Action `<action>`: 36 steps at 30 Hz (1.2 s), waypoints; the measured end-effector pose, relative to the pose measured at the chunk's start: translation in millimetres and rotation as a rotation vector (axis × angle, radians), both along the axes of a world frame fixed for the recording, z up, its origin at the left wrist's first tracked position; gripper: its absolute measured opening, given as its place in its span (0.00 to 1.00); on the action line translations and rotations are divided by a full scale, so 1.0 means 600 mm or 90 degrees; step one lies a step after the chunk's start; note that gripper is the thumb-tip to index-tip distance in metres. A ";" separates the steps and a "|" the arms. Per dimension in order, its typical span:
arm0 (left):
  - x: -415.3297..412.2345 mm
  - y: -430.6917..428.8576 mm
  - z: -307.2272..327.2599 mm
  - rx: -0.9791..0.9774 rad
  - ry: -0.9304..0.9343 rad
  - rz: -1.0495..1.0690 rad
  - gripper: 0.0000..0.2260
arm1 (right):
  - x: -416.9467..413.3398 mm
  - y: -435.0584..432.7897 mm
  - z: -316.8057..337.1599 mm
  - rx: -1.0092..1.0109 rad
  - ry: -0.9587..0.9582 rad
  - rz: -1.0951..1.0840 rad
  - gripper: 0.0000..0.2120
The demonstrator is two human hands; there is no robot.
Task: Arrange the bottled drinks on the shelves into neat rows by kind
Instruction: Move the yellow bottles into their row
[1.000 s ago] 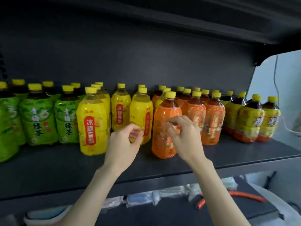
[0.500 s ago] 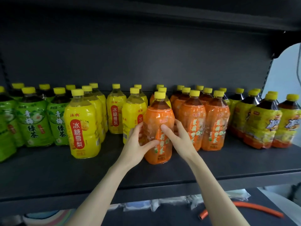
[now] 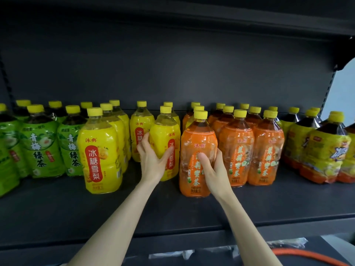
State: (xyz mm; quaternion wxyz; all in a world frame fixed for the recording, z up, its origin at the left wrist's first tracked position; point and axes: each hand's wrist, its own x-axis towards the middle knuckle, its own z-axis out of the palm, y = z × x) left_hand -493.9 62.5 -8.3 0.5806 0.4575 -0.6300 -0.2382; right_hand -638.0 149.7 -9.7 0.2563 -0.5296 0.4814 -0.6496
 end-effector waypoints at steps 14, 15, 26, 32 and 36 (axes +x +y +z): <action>0.050 -0.037 0.001 0.072 0.044 -0.233 0.28 | 0.007 -0.006 -0.007 -0.021 -0.027 -0.029 0.27; 0.045 -0.039 0.001 0.078 0.042 -0.240 0.28 | 0.008 -0.006 -0.007 -0.023 -0.027 -0.028 0.28; 0.014 -0.065 -0.006 0.059 0.013 -0.205 0.32 | 0.005 -0.006 -0.006 -0.021 -0.034 -0.010 0.22; 0.016 -0.070 -0.006 0.029 -0.011 -0.175 0.31 | 0.001 -0.007 -0.010 -0.017 -0.034 -0.005 0.23; 0.015 -0.074 -0.008 0.016 -0.031 -0.171 0.31 | 0.002 -0.008 -0.009 -0.015 -0.032 -0.006 0.22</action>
